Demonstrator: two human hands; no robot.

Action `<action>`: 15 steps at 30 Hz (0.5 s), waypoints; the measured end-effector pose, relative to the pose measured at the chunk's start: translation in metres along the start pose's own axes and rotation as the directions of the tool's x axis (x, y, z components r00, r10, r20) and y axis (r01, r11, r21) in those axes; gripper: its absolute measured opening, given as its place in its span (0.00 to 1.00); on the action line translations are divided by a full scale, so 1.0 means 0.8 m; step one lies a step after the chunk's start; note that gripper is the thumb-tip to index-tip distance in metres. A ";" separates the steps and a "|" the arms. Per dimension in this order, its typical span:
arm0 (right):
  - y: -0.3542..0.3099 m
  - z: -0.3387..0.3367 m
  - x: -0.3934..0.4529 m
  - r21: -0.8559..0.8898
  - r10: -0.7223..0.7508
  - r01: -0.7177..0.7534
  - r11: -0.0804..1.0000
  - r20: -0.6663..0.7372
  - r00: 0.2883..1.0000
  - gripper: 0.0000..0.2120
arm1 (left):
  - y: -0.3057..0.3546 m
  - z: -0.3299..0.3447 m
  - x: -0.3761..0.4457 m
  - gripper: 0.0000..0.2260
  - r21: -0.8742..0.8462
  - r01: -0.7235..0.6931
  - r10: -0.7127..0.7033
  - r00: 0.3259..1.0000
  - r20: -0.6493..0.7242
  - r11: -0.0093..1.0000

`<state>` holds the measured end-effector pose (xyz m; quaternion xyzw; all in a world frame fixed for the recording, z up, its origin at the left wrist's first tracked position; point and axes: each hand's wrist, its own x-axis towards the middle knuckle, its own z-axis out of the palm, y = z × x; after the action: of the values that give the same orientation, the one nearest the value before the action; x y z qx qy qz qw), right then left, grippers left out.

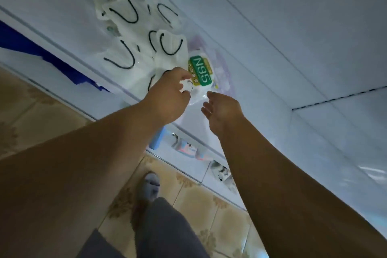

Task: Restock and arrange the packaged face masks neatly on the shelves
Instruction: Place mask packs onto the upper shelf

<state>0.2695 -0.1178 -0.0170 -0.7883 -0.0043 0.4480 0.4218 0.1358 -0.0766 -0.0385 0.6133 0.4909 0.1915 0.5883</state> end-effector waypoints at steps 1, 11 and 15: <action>-0.002 0.005 0.014 0.083 0.052 -0.052 0.995 0.011 0.999 0.09 | -0.009 0.007 0.014 0.18 -0.042 0.034 -0.034 0.999 0.004 0.999; -0.005 0.028 0.060 0.086 0.044 -0.039 0.996 -0.055 0.998 0.13 | -0.048 0.020 0.050 0.21 -0.143 0.177 -0.178 0.984 0.008 0.974; -0.017 -0.005 0.027 -0.091 -0.183 0.170 0.981 -0.162 0.970 0.18 | -0.025 0.000 0.032 0.20 -0.245 0.215 -0.209 0.977 0.051 0.945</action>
<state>0.2899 -0.1036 -0.0222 -0.8355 -0.0556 0.3398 0.4282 0.1396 -0.0590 -0.0657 0.4807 0.5189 0.1798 0.6836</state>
